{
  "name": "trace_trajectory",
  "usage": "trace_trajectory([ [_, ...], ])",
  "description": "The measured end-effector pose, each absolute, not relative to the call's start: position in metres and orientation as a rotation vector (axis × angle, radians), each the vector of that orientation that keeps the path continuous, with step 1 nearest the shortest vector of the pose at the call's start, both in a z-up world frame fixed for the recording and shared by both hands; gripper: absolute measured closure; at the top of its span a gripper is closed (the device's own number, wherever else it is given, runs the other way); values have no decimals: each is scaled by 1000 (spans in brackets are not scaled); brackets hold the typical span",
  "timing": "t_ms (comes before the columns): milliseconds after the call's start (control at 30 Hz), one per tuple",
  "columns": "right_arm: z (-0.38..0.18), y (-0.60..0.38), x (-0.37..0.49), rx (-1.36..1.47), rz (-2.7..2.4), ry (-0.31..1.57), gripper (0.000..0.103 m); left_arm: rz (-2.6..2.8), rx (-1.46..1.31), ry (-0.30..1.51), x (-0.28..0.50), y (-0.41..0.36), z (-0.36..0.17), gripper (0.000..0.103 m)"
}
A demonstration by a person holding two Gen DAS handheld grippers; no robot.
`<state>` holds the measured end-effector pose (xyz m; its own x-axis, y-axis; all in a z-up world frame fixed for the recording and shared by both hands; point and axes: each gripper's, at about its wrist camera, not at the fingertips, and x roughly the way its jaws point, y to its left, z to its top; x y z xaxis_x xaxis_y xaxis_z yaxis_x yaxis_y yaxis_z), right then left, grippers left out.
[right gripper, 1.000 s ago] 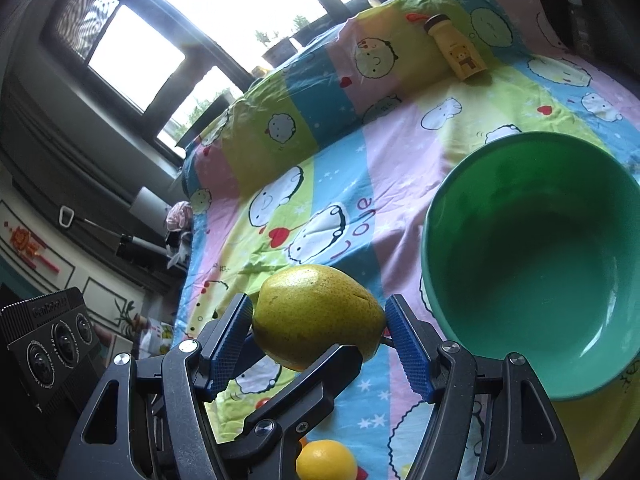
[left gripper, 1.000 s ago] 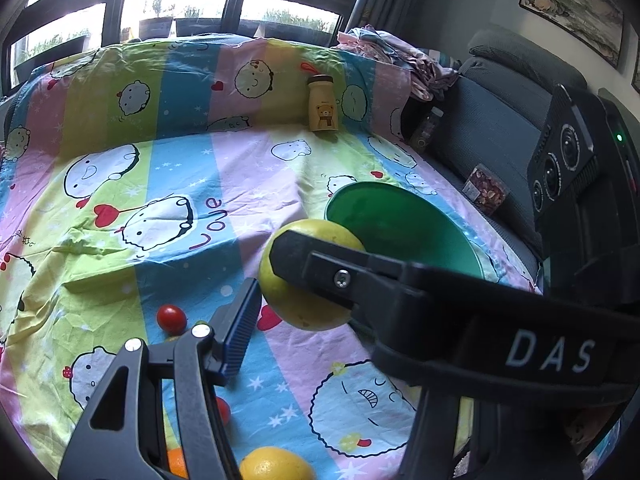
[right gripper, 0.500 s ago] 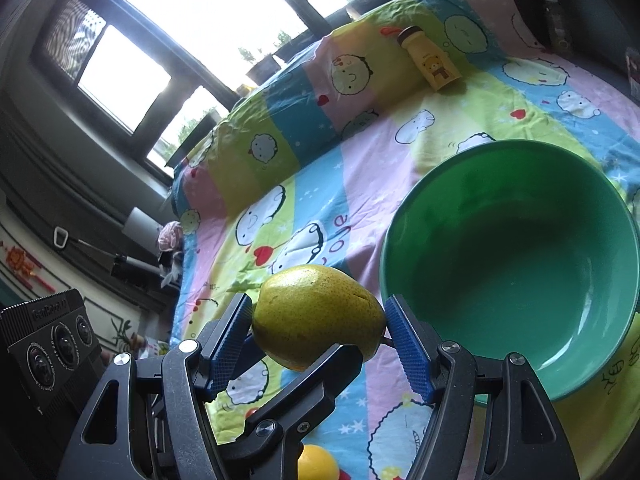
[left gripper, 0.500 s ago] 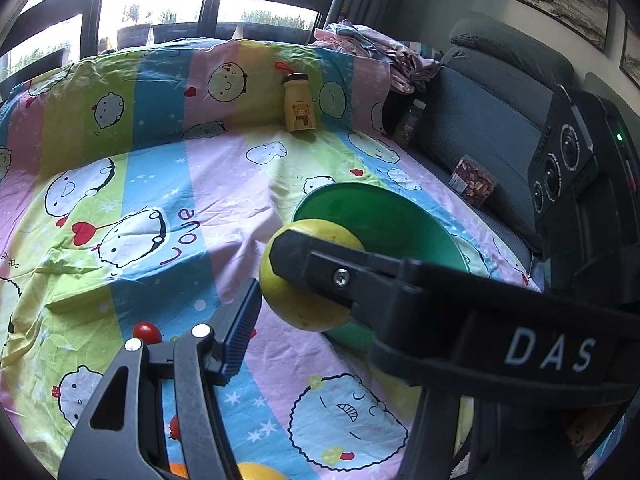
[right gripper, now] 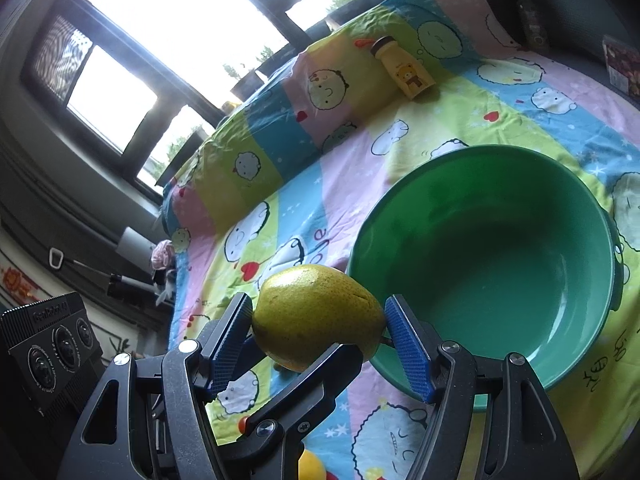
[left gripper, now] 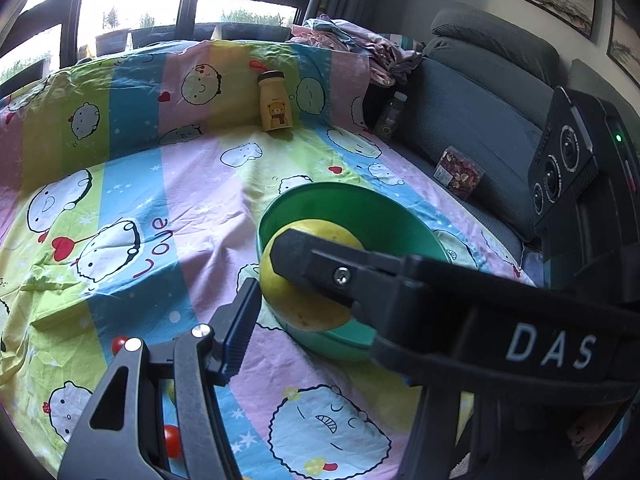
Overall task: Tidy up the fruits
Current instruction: 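Carry the pear in the right tool over the green basin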
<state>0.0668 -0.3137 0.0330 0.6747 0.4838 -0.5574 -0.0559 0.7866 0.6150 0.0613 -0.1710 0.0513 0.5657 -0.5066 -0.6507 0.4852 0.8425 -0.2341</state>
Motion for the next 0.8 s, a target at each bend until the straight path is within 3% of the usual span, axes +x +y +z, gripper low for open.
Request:
trace_trajectory([
  [800, 22, -351, 65, 672, 235, 770, 31, -662, 10, 806, 73, -208, 44, 45],
])
